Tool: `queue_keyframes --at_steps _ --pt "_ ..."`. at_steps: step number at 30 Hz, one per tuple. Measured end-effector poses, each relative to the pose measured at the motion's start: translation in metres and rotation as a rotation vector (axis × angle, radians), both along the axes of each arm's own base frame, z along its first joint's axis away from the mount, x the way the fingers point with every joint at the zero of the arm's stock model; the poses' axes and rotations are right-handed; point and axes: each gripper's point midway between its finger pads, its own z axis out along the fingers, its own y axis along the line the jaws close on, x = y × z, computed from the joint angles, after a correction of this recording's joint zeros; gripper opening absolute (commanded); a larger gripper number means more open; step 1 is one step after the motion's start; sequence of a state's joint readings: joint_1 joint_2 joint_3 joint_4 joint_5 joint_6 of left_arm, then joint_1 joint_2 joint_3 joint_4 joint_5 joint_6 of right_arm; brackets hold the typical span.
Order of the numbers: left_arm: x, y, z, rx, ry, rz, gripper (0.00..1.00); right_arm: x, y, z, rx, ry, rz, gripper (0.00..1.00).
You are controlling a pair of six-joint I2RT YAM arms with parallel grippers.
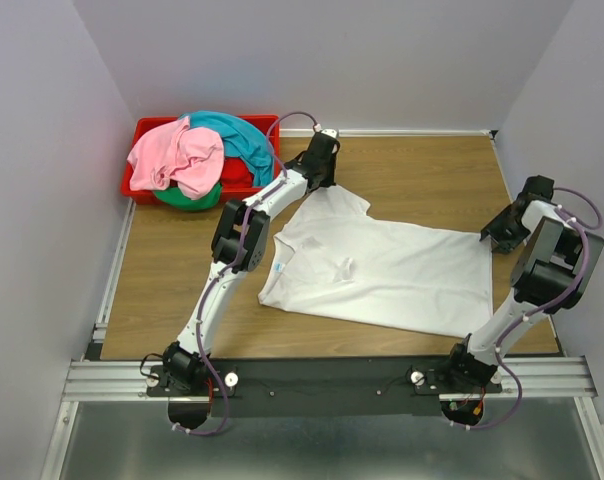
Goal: Fold and stack the t-shirts
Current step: Fold the tshirt
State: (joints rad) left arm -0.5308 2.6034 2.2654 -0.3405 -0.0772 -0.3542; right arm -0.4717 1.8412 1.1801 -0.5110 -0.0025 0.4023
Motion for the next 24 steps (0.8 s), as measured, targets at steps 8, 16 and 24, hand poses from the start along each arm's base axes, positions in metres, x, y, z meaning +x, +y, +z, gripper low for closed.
queue_keyframes --at_steps 8,16,24 --pt "-0.002 -0.005 0.000 -0.025 0.009 -0.017 0.00 0.016 0.000 0.002 0.027 -0.043 0.021 0.52" --pt "-0.001 -0.004 0.000 -0.031 0.010 -0.019 0.00 0.038 0.000 0.007 0.049 -0.103 0.054 0.52" --pt "-0.003 -0.003 0.000 -0.032 0.017 -0.022 0.00 0.052 -0.009 0.022 0.009 -0.147 0.094 0.52"
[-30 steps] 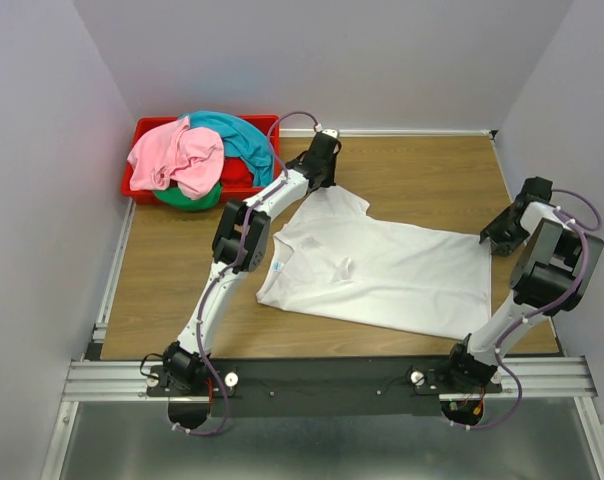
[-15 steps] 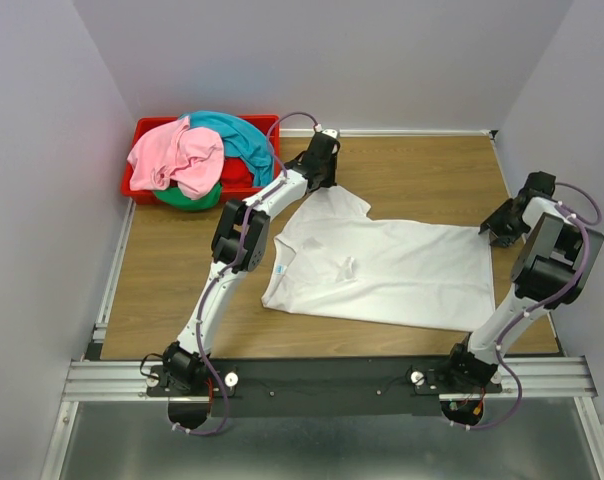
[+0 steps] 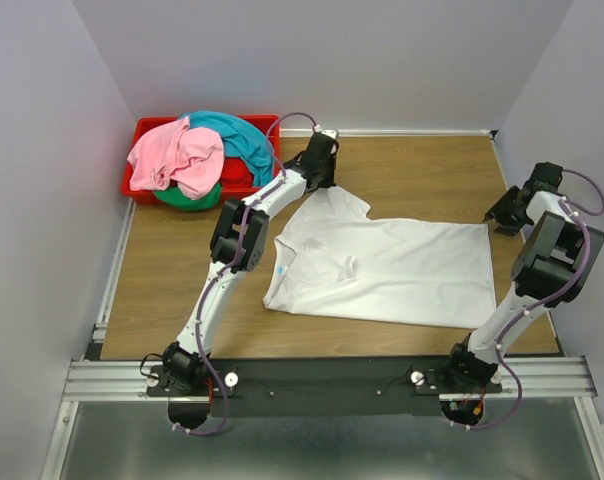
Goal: Fold and stack the t-shirts
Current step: Fold the tshirt
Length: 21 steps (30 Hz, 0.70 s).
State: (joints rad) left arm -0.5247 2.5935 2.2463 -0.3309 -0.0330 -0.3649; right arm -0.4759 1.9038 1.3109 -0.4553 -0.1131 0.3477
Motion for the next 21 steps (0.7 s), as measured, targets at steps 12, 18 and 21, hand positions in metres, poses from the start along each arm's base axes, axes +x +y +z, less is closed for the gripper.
queue_keyframes --at_steps 12,18,21 --pt "-0.003 0.002 0.000 0.005 0.009 -0.001 0.00 0.004 0.002 -0.018 0.033 0.012 0.038 0.50" --pt "-0.003 0.001 0.000 0.005 0.009 -0.001 0.00 0.009 0.003 -0.019 0.045 -0.001 0.057 0.39" --pt "-0.003 0.001 0.000 0.004 0.009 -0.002 0.00 0.013 0.003 -0.021 0.049 -0.011 0.065 0.19"
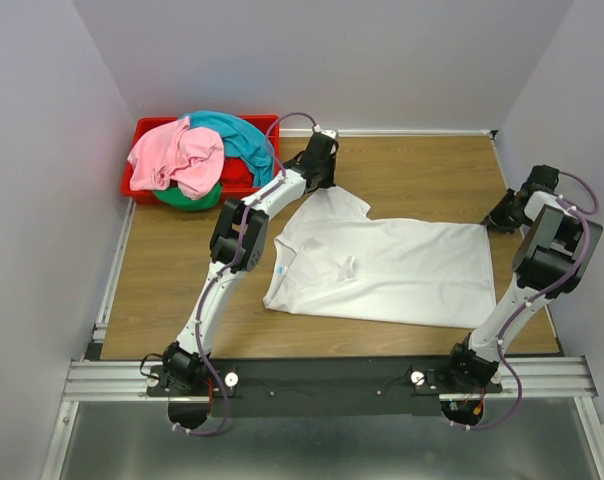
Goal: Fold and stack the t-shirts
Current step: Fold the tshirt
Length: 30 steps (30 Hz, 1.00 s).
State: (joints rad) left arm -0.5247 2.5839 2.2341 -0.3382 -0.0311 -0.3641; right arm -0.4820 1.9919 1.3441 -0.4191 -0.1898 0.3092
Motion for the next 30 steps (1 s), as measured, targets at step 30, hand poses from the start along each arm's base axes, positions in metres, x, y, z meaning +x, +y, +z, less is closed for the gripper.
queue_keyframes --at_steps 30 --pt "0.040 -0.016 0.136 -0.301 -0.304 -0.236 0.00 0.059 -0.013 0.071 0.022 -0.192 -0.033 0.02"
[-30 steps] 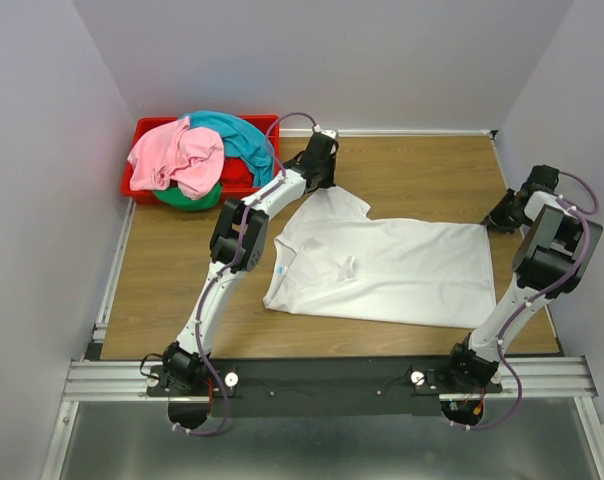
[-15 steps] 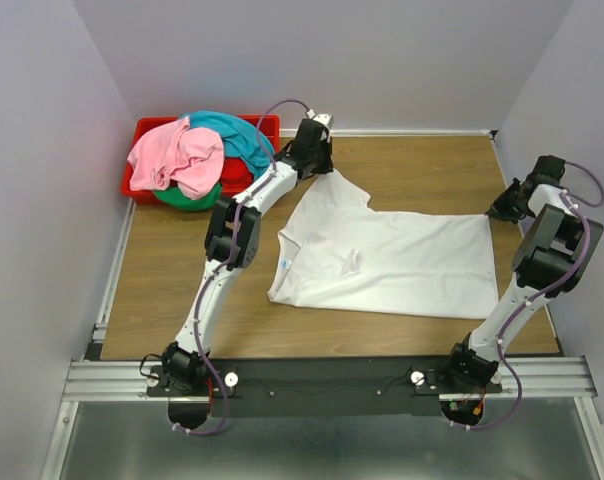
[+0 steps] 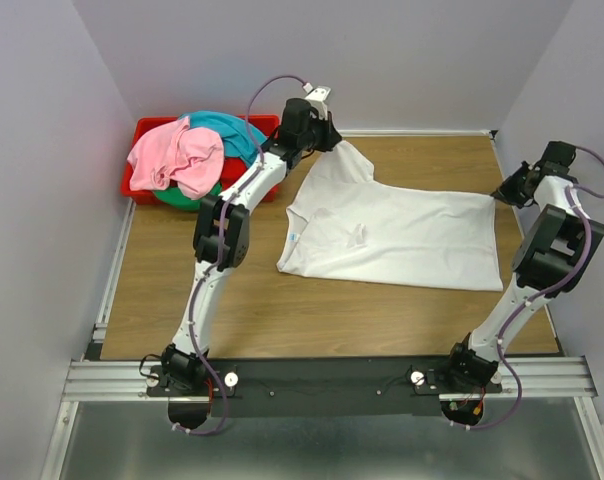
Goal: Fold and stack the t-shirts
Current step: Fold the tshirt
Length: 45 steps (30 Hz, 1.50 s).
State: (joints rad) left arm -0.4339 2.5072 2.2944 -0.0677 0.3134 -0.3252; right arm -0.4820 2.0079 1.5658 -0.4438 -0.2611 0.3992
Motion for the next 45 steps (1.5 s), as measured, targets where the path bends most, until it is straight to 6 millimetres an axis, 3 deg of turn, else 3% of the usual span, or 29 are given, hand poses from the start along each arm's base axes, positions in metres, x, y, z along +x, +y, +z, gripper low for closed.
queue_keyframes --at_steps 5,11,21,27,45 --pt "-0.035 0.004 0.032 0.012 -0.040 -0.068 0.00 -0.025 0.013 -0.017 0.021 0.056 0.010 0.02" --pt "-0.089 0.016 0.051 0.058 -0.064 -0.117 0.00 -0.053 0.026 -0.018 0.027 0.087 0.016 0.02" --pt "-0.161 0.028 0.007 0.143 0.027 -0.176 0.00 -0.087 0.027 -0.009 -0.048 0.110 -0.031 0.02" --pt "-0.193 0.033 -0.006 0.169 0.052 -0.198 0.00 -0.105 0.022 -0.014 -0.093 0.152 -0.068 0.02" --pt "-0.235 0.053 -0.035 0.224 0.112 -0.154 0.00 -0.115 0.014 -0.022 -0.143 0.193 -0.084 0.02"
